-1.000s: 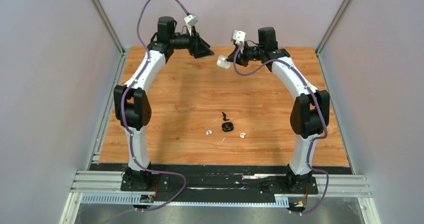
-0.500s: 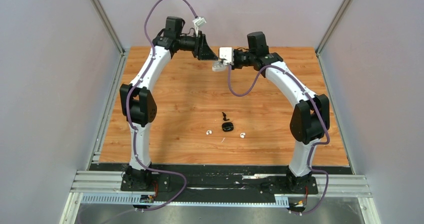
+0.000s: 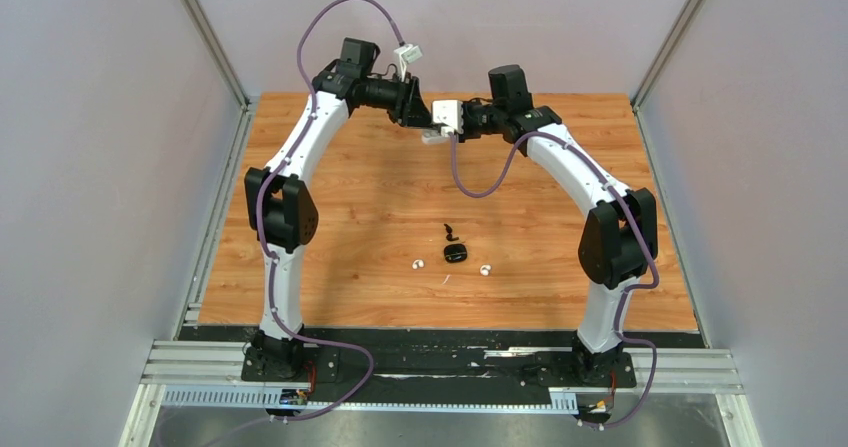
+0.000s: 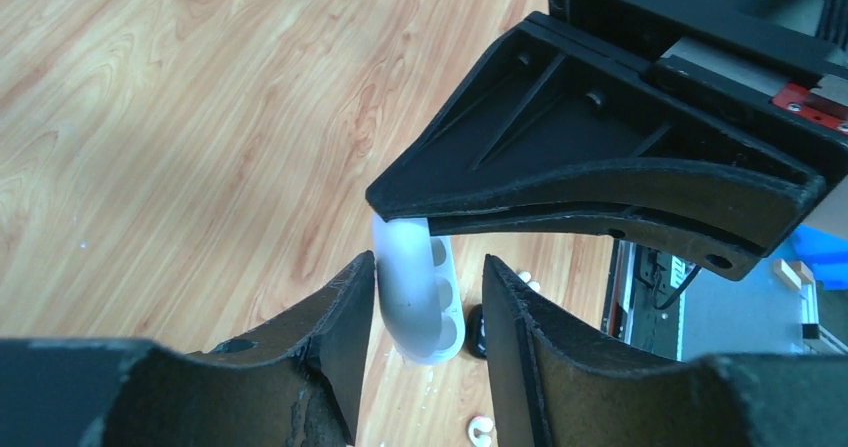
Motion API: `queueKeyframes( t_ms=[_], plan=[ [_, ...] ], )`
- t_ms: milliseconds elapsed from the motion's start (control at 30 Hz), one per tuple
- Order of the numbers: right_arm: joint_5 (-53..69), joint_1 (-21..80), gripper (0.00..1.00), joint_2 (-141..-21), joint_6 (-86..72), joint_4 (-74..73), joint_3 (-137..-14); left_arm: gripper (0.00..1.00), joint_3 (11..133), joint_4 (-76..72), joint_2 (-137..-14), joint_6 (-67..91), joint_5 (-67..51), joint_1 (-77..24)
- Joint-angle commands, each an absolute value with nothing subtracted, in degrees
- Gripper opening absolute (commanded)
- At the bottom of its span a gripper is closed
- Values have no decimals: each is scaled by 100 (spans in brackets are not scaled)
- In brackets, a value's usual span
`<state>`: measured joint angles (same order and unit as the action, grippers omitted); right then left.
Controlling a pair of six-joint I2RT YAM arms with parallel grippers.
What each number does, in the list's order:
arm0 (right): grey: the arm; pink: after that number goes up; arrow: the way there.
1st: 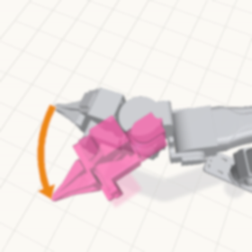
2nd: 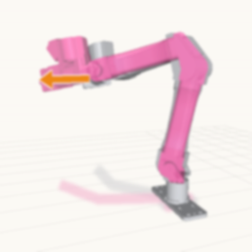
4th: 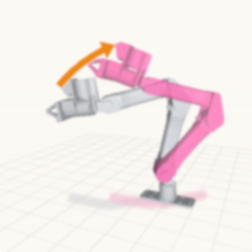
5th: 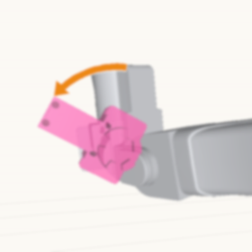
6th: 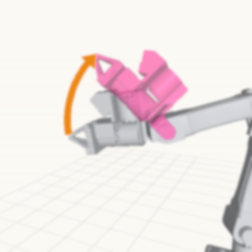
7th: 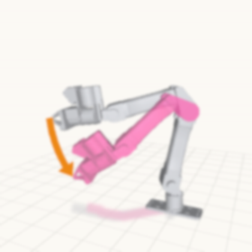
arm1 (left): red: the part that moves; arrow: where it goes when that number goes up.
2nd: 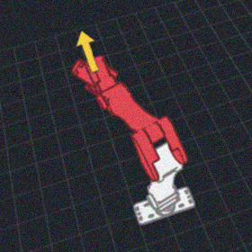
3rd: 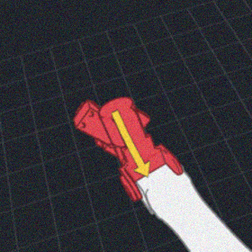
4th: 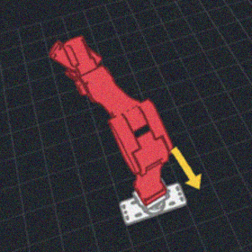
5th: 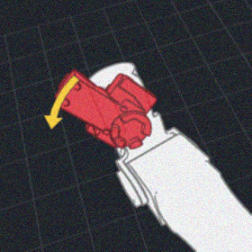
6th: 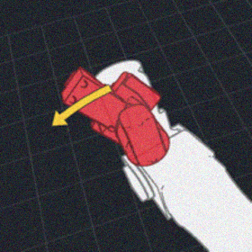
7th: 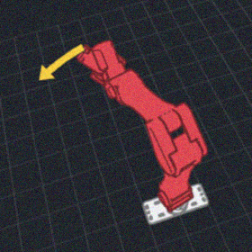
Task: Insert the wireless bluetooth earbuds into the charging case
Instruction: Open the charging case.
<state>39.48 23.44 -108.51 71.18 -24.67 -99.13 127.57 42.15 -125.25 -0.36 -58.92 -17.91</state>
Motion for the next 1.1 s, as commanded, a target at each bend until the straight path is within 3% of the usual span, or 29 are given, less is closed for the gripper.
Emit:
queueKeyframes(
  t_ms=[0, 167, 500, 833, 1067],
  plan=[
    [4008, 2391, 0, -10551, 7286, -2446, -10011, 49, 13023, 4362, -12597, -161, -5824, -1802],
    [4023, 2404, 0, -10538, 7319, -2444, -9998, 49, 13030, 4341, -12640, -147, -5744, -1798],
    [4017, 2417, 0, -10577, 7417, -2448, -10001, 38, 13047, 4024, -12723, -35, -5984, -1802],
    [3973, 2417, 0, -10582, 7392, -2446, -10020, 48, 13086, 3924, -12785, 31, -6122, -1785],
    [3949, 2417, 0, -10574, 7371, -2444, -9990, 22, 13067, 3758, -12814, 159, -6286, -1754]
  ],
)
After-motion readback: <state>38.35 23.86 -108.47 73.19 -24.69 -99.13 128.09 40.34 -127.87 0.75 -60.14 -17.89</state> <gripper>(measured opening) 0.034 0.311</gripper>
